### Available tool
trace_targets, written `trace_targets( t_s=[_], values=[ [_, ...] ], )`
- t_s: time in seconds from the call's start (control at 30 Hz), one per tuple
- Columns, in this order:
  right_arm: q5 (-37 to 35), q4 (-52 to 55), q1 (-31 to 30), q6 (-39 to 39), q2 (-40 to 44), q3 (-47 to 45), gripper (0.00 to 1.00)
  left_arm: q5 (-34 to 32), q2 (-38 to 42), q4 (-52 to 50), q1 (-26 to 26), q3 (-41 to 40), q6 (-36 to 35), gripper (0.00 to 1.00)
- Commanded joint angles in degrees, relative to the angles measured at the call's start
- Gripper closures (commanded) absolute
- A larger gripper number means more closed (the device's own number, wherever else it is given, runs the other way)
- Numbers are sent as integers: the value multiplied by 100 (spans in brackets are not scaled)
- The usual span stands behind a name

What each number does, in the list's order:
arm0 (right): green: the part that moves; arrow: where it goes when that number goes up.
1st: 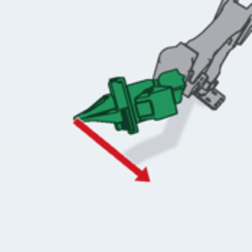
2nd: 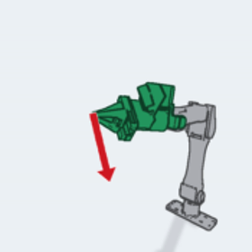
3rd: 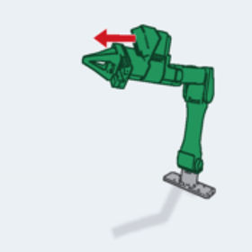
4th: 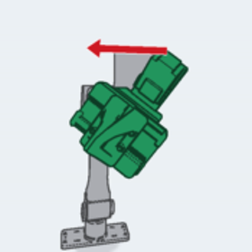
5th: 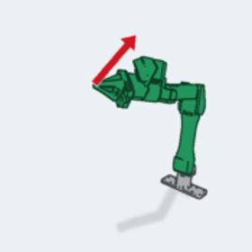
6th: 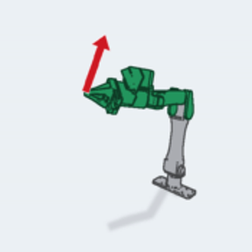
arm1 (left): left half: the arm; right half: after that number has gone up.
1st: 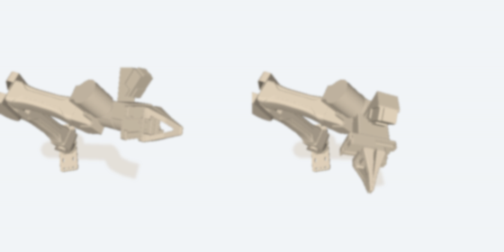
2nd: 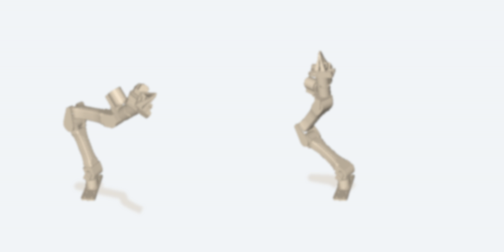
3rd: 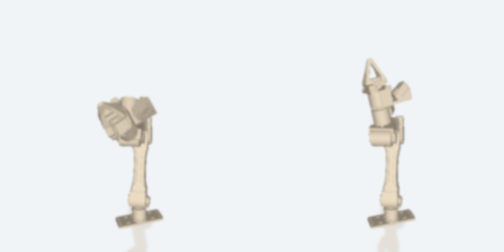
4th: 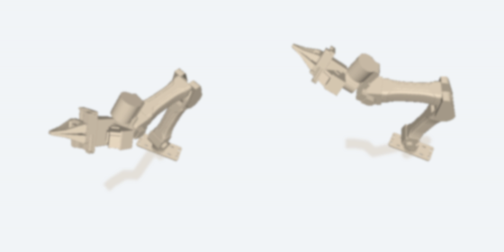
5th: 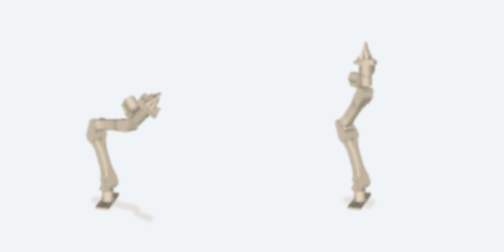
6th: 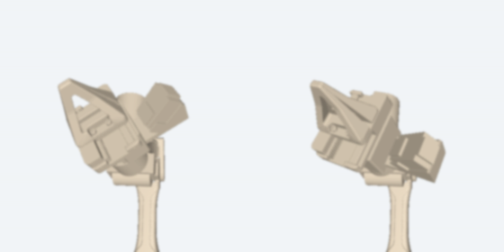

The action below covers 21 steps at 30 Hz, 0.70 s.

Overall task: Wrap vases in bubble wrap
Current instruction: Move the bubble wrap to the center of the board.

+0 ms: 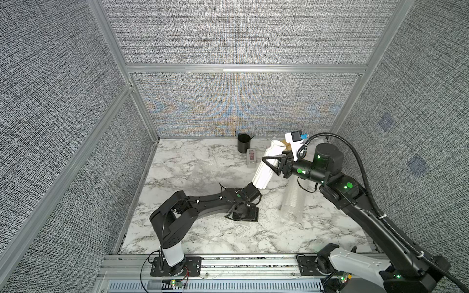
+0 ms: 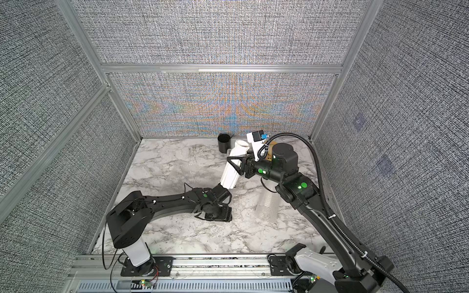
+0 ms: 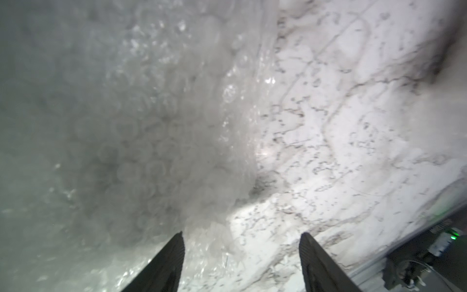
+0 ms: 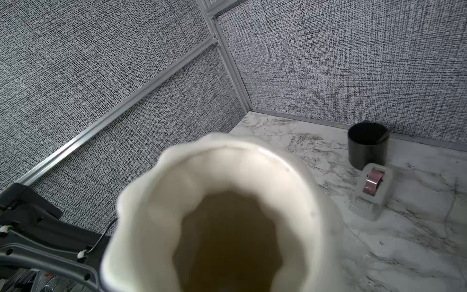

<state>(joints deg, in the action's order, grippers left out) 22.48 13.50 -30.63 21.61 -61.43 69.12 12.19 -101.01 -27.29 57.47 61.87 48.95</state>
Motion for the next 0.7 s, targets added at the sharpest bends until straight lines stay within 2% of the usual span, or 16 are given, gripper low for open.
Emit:
trace_targets(
  t_s=[0.0,0.17,0.33,0.5,0.67],
  values=[
    [-418,333,77,-53,167,-30,100,74,-93,320,50,166,235,27],
    [-683,1269,194,-30,142,214,100,-380,280,207,44,114,133,27],
    [-1108,1586,214,50,285,32,100,-664,794,-9,-150,-260,122,25],
    [-1252,1781,187,816,19,-157,100,-978,1447,63,-401,-793,111,25],
    [-1151,1131,-289,1811,-507,-715,100,-1212,1949,-24,-973,-1104,-53,25]
  ],
)
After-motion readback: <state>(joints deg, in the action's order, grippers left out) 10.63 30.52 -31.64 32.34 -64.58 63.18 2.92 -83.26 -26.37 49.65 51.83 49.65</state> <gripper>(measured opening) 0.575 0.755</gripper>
